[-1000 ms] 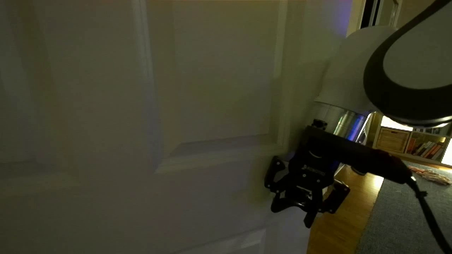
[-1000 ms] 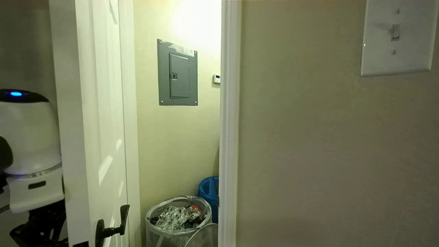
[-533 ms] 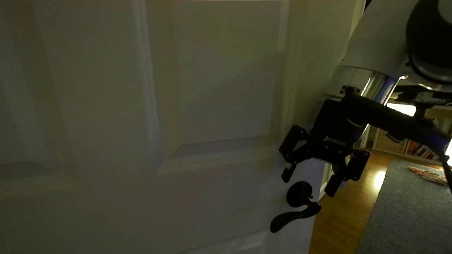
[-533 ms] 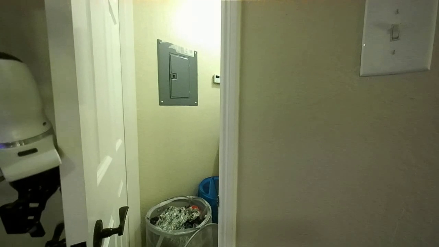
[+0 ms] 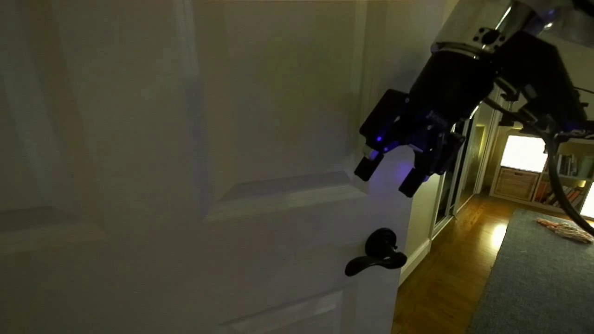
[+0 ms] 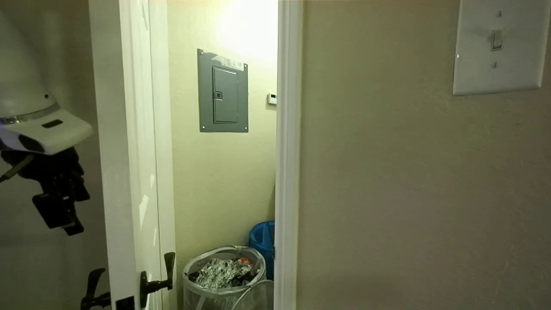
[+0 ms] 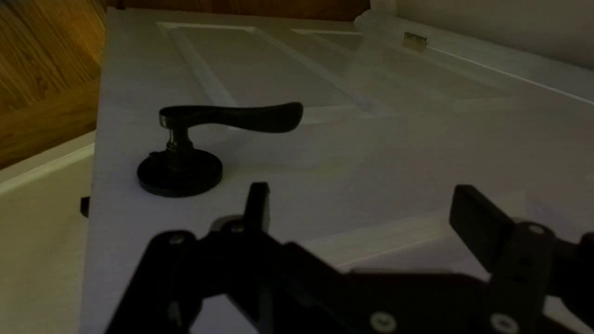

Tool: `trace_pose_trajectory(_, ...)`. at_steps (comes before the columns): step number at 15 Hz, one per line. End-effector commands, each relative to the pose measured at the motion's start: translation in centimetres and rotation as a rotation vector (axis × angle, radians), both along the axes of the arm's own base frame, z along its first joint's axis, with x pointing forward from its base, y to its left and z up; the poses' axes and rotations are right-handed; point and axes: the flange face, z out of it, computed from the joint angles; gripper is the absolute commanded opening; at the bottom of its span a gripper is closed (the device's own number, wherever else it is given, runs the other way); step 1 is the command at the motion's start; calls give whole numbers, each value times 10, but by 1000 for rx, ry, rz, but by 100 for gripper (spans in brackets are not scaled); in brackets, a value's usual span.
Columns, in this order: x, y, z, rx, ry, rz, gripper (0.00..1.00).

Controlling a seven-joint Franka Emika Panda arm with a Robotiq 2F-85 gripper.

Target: Open the door

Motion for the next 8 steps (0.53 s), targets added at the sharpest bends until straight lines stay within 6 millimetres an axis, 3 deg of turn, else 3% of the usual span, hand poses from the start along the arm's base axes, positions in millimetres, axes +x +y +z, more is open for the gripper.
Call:
trace_pose_trajectory(1,-7,-9,17,-13,58,102,100)
trace_pose_trajectory(8,-20,-29,18,-83,295,169,100)
